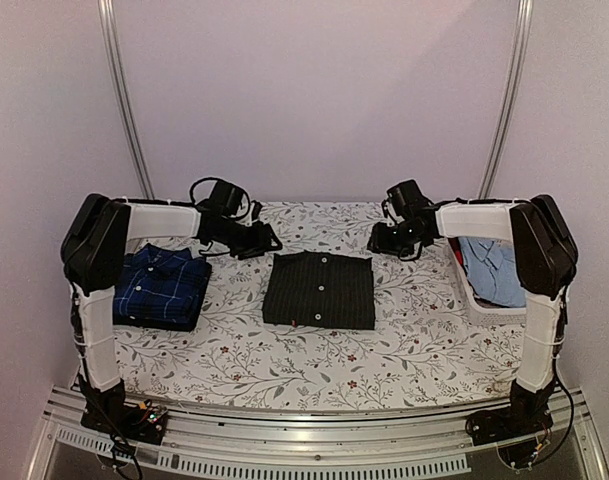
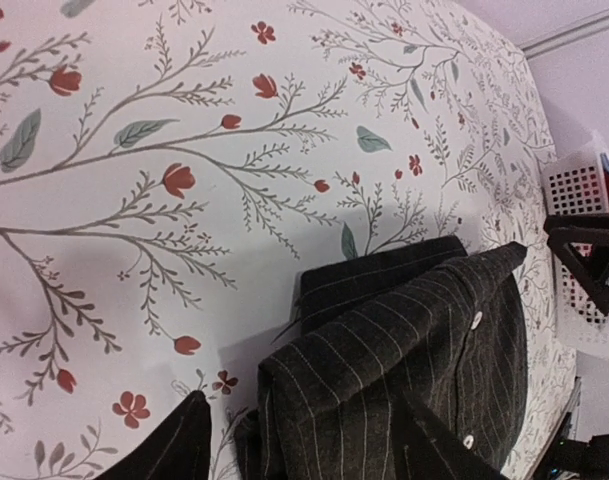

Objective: Fold and stack the long sleeve shirts
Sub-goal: Fold the 2/3-rectangle-folded shirt at the center of the board.

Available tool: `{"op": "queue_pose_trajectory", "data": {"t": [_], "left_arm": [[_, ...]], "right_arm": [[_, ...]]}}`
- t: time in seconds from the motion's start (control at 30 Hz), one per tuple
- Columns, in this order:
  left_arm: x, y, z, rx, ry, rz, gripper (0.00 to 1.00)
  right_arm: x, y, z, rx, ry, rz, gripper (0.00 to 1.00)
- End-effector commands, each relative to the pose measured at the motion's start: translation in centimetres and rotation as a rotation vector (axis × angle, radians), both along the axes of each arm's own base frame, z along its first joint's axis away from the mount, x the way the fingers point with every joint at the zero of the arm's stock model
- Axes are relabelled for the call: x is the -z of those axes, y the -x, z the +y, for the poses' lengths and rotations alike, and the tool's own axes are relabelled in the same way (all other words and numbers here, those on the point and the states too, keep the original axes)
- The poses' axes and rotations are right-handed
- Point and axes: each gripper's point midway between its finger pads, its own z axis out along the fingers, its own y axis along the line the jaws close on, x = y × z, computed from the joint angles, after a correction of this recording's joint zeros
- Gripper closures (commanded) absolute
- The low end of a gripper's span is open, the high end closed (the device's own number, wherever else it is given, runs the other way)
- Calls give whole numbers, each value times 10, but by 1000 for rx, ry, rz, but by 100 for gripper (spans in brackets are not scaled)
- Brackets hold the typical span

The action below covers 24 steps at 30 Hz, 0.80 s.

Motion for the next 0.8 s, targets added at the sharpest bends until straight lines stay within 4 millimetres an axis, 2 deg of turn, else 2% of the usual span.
{"op": "queue_pose_trajectory", "data": {"t": [0.0, 0.07, 0.1, 0.23, 0.3, 0.37, 0.5, 0.63, 0.67, 0.77], "left_arm": [[-48, 7, 6, -5, -1, -96, 35], [-56, 14, 2, -5, -21, -115, 37], [-59, 18, -1, 0, -27, -121, 41], [-60, 40, -33, 70, -6, -105, 73], [-54, 48, -48, 97, 1, -84, 83], [-45, 54, -64, 125, 7, -60, 90], [-33, 49, -84, 140, 7, -42, 94], [-14, 32, -89, 136, -34, -26, 95], [-9, 29, -90, 140, -53, -22, 95], [8, 14, -87, 132, -103, -16, 96]], "right_arm": [[-55, 11, 9, -21, 56, -97, 52], [-64, 19, 21, -51, 44, -106, 56], [-65, 24, 29, -74, 31, -102, 59], [-62, 42, 60, -164, -27, -73, 76], [-55, 46, 70, -192, -31, -55, 82], [-43, 47, 76, -211, -32, -30, 84], [-29, 42, 81, -216, -25, -10, 85], [-12, 30, 80, -218, -1, 6, 85], [-1, 28, 78, -217, 6, 26, 85], [14, 19, 73, -209, 9, 49, 85]]}}
